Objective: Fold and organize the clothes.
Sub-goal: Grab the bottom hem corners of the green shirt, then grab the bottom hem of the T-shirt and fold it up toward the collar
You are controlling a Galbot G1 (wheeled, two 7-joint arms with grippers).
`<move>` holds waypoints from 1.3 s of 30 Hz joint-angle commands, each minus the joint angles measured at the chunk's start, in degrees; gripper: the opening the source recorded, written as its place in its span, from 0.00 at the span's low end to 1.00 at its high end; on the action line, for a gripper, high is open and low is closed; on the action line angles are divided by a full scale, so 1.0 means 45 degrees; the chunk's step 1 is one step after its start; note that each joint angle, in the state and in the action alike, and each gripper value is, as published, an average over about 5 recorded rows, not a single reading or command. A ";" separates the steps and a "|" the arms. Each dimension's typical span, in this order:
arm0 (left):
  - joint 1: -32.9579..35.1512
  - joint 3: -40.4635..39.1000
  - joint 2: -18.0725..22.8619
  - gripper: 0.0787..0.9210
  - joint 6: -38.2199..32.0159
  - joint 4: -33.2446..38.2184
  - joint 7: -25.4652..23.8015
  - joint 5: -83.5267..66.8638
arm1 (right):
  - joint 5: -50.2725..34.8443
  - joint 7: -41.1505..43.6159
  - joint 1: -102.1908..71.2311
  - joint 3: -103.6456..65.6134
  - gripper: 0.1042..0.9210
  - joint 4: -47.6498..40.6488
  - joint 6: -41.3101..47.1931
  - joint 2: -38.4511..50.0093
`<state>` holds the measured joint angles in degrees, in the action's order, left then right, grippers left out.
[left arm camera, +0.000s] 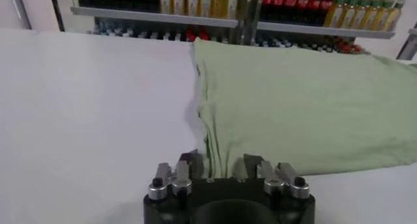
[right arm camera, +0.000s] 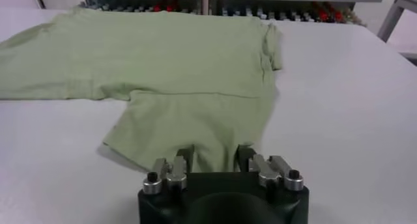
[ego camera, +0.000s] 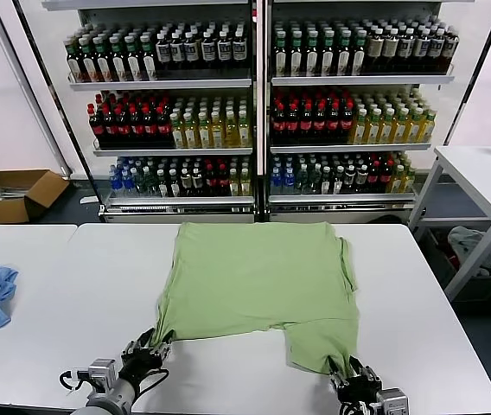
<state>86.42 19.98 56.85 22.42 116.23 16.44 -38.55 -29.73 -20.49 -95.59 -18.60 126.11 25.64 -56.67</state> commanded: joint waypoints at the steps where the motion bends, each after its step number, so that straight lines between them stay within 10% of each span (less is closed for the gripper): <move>1: 0.0089 -0.0378 -0.0002 0.41 -0.0560 0.0017 -0.0156 0.0910 | -0.0038 0.0130 0.0128 0.0120 0.17 -0.0172 -0.0184 -0.0021; 13: 0.0689 0.0342 -0.0431 0.02 -0.1065 0.1122 0.0187 0.0780 | 0.0229 0.0557 -0.0275 -0.0511 0.01 0.0834 -0.0531 0.0310; 31: 0.4093 0.2692 -0.1277 0.00 -0.1051 0.4127 0.2077 0.0434 | -0.0835 0.0936 -0.2058 -0.3692 0.01 0.3565 -0.0354 0.1461; 39: 0.0604 0.1290 -0.0903 0.00 -0.0778 0.2994 0.2192 0.1173 | -0.0260 0.0926 0.0651 -0.2509 0.01 0.1695 0.0660 0.1592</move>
<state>98.76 28.95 52.03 18.29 130.44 24.22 -36.02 -31.22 -16.19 -97.55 -30.18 135.89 26.49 -50.60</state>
